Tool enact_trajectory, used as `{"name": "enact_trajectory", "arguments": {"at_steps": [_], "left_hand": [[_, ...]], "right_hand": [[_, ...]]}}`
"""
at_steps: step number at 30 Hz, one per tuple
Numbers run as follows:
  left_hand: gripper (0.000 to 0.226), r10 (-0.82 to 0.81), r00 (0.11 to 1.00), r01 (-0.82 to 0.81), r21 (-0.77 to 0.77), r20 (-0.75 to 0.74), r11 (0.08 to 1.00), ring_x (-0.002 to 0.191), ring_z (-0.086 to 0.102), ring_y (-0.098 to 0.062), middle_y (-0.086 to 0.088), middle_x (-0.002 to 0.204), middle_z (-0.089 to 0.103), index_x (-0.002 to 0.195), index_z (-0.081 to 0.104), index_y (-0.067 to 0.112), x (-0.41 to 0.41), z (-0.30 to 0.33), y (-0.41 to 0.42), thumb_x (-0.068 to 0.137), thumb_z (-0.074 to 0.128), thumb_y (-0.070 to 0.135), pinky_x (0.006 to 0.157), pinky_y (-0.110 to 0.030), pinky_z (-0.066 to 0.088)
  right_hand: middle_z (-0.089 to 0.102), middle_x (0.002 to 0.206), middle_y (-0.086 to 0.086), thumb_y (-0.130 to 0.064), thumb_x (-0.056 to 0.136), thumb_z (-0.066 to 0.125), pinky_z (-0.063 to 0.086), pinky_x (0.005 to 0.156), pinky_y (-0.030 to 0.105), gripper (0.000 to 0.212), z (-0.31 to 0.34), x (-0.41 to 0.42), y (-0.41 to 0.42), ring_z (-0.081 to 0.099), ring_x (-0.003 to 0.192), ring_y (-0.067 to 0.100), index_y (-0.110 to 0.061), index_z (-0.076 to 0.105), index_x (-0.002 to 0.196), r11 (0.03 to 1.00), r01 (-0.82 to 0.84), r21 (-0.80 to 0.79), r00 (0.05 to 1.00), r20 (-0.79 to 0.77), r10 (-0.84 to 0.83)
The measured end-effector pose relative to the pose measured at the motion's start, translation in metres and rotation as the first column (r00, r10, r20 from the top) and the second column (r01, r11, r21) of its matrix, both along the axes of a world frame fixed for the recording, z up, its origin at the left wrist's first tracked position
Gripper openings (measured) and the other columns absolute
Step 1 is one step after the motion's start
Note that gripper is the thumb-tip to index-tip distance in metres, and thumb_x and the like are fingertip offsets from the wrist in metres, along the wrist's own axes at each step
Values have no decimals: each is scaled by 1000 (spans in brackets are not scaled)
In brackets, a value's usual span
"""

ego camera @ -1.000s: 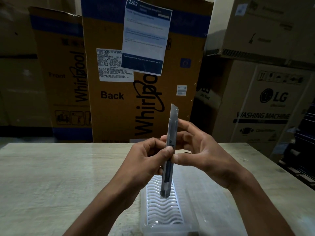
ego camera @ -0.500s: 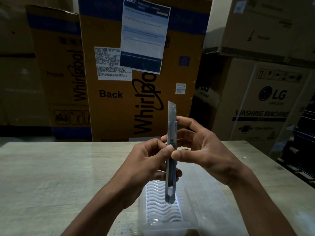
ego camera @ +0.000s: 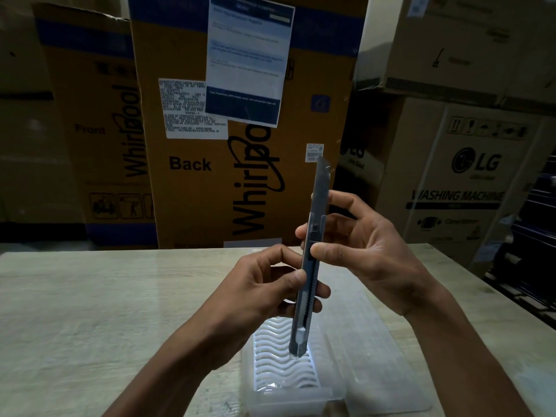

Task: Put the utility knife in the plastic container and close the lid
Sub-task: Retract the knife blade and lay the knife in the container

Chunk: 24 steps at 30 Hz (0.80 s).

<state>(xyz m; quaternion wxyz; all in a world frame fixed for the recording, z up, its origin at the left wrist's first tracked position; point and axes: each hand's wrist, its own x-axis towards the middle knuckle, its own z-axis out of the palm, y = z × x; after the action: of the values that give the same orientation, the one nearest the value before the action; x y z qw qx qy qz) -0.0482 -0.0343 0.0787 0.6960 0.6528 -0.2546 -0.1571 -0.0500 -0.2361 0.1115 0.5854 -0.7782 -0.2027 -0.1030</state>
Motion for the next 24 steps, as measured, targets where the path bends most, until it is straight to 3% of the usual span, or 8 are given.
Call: {"name": "enact_trajectory", "arguments": {"at_steps": [4,12,24], "left_hand": [[22,-9,1000,8,28,20,1000,91,77,-28,-12,98,79,108,59,0,0,0,0,93,55,18,81,-37,63],[19,-7,998,2,80,62,997,95,76,-28,-11,99,79,109,58,1,-2,-1,-2,97,53,14,91,-45,61],[14,-12,997,6,80,72,997,95,76,-29,-13,99,79,105,59,3,-1,-3,-3,98,52,12,91,-44,60]], "right_hand": [[75,110,8,-11,74,77,57,93,46,67,2,-1,-2,71,108,27,-25,49,134,1000,7,23,1000,18,-8],[75,108,7,-11,75,76,58,94,47,64,6,-4,-6,71,107,27,-26,52,132,999,14,42,998,53,-16],[75,109,7,-11,74,76,58,93,47,64,7,-4,-6,71,107,28,-26,51,132,999,15,41,998,59,-17]]}}
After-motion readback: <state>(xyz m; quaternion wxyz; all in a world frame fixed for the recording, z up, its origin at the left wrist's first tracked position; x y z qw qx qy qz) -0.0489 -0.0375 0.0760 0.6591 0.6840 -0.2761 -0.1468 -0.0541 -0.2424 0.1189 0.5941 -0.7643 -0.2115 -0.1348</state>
